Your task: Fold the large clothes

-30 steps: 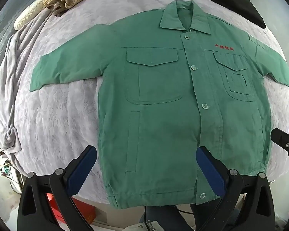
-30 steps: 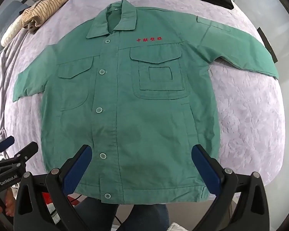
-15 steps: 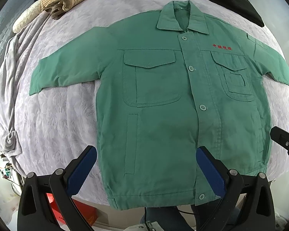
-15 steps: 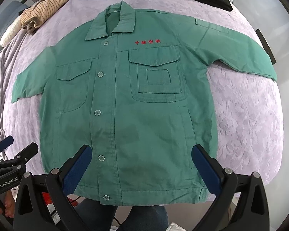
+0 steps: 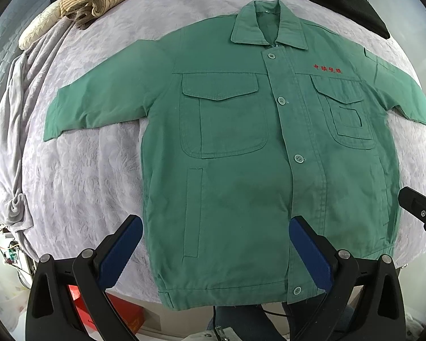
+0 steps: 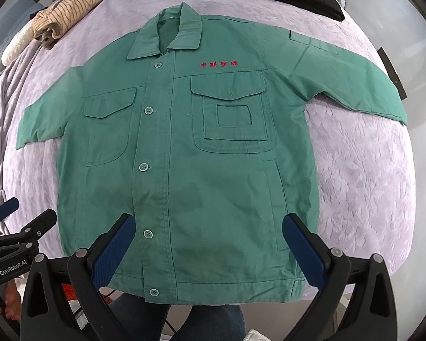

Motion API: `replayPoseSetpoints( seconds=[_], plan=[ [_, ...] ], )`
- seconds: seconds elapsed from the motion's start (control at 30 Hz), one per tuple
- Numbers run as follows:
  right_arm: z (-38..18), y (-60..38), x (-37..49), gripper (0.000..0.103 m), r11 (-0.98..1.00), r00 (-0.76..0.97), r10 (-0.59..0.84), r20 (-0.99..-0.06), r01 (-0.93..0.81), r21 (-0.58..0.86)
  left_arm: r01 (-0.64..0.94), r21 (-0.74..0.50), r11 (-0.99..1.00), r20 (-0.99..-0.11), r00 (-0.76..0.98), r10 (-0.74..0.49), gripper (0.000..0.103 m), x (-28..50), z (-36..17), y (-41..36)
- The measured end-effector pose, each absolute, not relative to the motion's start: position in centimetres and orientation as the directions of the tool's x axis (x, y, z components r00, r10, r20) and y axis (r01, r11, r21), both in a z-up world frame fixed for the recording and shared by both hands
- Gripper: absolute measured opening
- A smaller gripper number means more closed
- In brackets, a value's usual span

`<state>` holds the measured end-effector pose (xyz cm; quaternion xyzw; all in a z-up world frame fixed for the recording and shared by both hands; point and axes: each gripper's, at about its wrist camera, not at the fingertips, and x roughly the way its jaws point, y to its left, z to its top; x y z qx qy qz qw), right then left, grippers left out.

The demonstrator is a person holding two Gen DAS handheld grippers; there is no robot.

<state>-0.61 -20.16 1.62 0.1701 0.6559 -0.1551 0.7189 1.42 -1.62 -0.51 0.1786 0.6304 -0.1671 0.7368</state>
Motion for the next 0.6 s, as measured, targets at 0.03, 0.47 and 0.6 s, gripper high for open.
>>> replayPoseSetpoints(
  seconds=[0.03,0.47,0.6],
  plan=[
    [1.62,-20.17,-0.61,0.103,0.894,0.091,0.000,-0.996,0.446,0.041,0.471,0.053,0.880,-0.989,0.150,-0.021,0.103,1.42,-0.51,-1.62],
    [1.58,-20.19,-0.61,0.103,0.894,0.092,0.000,-0.996,0.446,0.041,0.472,0.054,0.880,-0.988,0.154,-0.022,0.103,1.46,-0.47,-1.53],
    [1.58,-20.16,-0.62,0.103,0.894,0.092,0.000,-0.996,0.445,0.041,0.471,0.054,0.880,-0.988,0.153,-0.021,0.103,1.48,-0.46,-1.56]
  ],
)
